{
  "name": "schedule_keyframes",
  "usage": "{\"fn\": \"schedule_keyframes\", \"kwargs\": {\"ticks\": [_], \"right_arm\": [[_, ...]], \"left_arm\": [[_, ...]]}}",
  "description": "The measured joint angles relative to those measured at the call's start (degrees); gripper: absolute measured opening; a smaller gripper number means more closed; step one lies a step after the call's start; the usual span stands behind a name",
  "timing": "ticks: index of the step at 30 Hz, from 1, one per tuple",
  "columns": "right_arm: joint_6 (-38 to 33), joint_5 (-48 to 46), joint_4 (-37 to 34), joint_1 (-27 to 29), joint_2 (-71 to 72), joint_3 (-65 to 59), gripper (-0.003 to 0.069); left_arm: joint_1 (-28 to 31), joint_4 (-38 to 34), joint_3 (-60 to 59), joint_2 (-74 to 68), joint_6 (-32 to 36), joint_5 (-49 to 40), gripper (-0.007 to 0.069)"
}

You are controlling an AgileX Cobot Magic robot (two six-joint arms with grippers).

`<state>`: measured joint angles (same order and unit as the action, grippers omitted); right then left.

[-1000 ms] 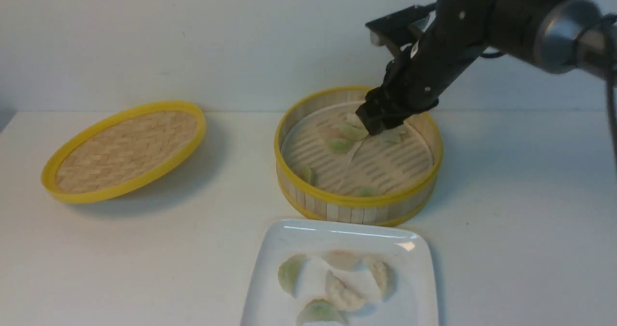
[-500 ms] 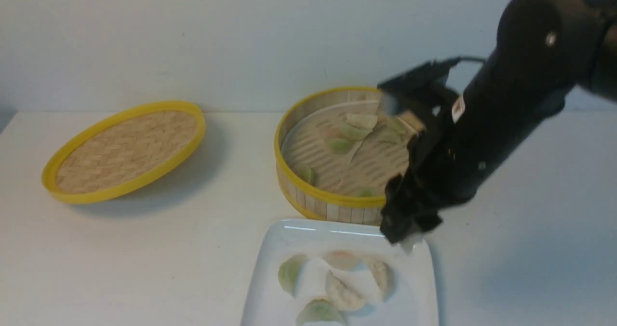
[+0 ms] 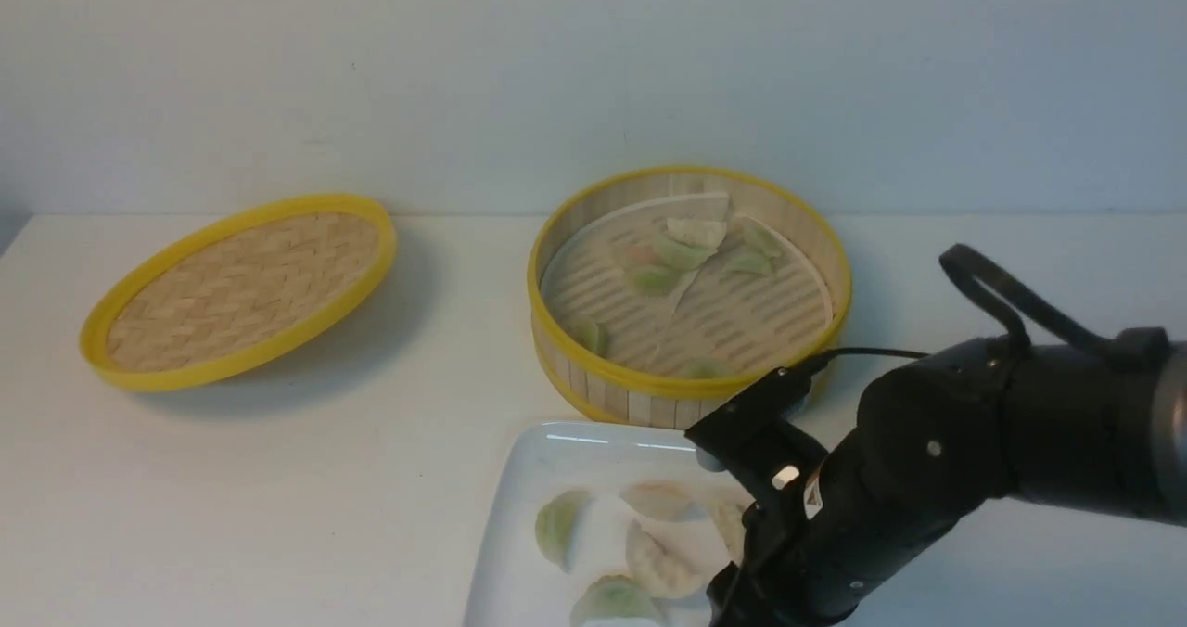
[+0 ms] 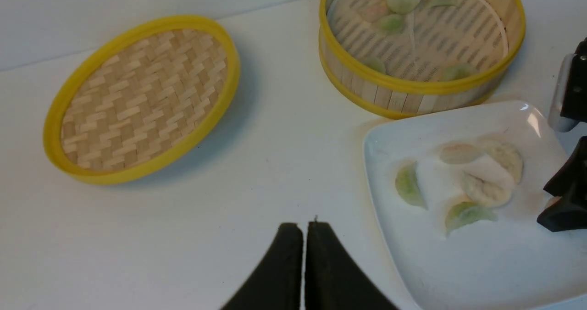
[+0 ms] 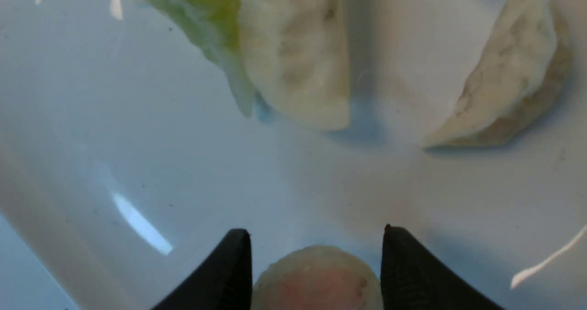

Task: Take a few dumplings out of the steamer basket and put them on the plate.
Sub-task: Use the right arm to put the dumpling into the plate, then use the right arm to grab a dumpling from inside the steamer

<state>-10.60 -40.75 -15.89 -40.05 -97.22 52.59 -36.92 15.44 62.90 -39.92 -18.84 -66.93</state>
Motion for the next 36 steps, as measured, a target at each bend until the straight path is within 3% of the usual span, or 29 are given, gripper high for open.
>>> {"fn": "schedule_keyframes", "kwargs": {"ticks": [4, 9, 13, 21, 27, 36], "right_arm": [[0.07, 0.98, 0.00, 0.00, -0.47, 0.00, 0.0363], [0.07, -0.65, 0.16, 0.00, -0.47, 1.42, 0.0530], [0.37, -6.47, 2.50, 0.00, -0.47, 7.21, 0.0587], [7.49, -12.97, 17.67, 3.36, -0.84, 27.10, 0.0554], [3.99, -15.04, 15.54, 9.64, -7.68, 39.87, 0.0531], [1.96, -18.31, 12.76, 11.00, -22.21, 48.43, 0.0528]], "left_arm": [[0.00, 0.00, 0.00, 0.00, 0.02, 0.00, -0.0006], [0.00, 0.00, 0.00, 0.00, 0.07, 0.00, -0.0006], [0.00, 0.00, 0.00, 0.00, 0.07, 0.00, -0.0006], [0.00, 0.00, 0.00, 0.00, 0.07, 0.00, -0.0006], [0.00, 0.00, 0.00, 0.00, 0.07, 0.00, -0.0006], [0.00, 0.00, 0.00, 0.00, 0.07, 0.00, -0.0006]]}}
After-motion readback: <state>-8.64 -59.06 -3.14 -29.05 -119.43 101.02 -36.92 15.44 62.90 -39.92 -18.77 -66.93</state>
